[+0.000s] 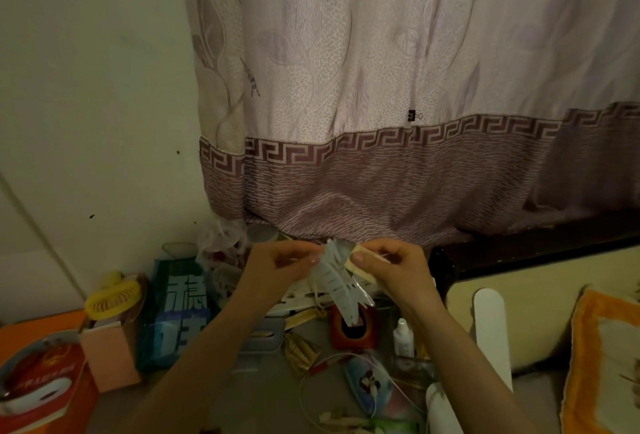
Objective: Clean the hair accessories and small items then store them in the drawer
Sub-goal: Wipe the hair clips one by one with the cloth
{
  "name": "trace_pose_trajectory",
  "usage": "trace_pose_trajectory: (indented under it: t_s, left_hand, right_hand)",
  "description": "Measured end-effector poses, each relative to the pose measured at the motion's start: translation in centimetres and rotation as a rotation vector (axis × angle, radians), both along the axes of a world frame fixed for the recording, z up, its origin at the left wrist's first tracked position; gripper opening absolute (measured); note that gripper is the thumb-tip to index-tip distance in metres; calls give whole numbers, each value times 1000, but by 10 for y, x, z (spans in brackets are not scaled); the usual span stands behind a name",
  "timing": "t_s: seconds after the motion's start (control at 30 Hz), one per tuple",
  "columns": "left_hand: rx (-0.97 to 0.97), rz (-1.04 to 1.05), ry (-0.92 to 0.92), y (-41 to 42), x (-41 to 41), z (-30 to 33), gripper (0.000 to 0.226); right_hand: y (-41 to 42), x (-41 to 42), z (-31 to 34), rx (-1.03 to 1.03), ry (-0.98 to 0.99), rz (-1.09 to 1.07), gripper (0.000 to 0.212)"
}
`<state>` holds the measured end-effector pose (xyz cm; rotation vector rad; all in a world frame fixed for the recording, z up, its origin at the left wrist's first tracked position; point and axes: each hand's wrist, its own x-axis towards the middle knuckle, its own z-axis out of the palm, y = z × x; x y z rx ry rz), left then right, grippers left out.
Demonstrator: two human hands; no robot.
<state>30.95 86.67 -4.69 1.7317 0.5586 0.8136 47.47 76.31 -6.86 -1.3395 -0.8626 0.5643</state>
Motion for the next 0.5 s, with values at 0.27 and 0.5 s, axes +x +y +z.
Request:
trace_pose_trajectory:
  t_s: [0.27,0.5]
  left_hand:
    - [-25,-22,-30,-1,-2,0,23]
    - [-12,56,-28,-6,2,-6,17]
  right_hand:
    - [2,-1,-9,-85,-127,-41,5]
    - [1,-4,-14,-46,-193,-110,8]
